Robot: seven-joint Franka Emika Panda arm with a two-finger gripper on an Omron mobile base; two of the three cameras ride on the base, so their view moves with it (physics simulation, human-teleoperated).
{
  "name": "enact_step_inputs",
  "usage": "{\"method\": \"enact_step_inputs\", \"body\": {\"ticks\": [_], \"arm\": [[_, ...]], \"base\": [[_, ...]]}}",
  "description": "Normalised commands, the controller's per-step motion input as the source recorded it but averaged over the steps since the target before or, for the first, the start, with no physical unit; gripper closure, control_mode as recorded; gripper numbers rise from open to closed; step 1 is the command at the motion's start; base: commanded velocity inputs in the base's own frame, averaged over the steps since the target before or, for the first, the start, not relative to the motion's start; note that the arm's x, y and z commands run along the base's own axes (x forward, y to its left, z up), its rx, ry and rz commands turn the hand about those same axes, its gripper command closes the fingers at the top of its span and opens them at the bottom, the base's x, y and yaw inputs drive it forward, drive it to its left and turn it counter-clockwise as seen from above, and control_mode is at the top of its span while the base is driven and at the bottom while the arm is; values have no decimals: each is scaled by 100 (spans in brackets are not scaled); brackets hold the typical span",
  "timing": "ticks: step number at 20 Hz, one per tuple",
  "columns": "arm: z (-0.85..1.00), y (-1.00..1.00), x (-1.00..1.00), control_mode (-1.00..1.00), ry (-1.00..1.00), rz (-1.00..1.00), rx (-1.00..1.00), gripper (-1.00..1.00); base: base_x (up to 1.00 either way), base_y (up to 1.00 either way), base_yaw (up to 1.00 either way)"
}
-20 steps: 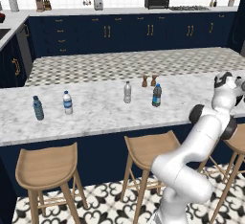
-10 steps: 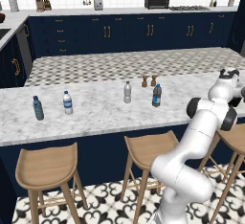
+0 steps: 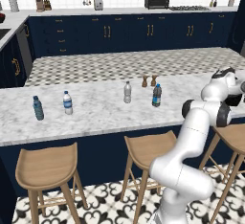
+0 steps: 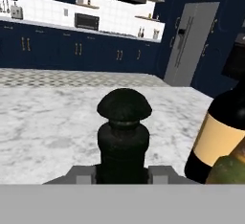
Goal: Move the plastic bottles in the middle to the plastics group, and the glass bottles in the middle to the glass group.
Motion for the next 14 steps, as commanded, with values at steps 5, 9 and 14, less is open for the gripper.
{"method": "enact_step_inputs", "body": {"ticks": [5, 9, 14], "arm": [[0, 4, 0, -100, 7, 0, 0, -100], [1, 0, -8, -100, 0, 0, 0, -100], [4, 0, -6, -100, 0, 0, 0, -100]], "base": [[0, 0, 0], [0, 0, 0], [0, 0, 0]]}}
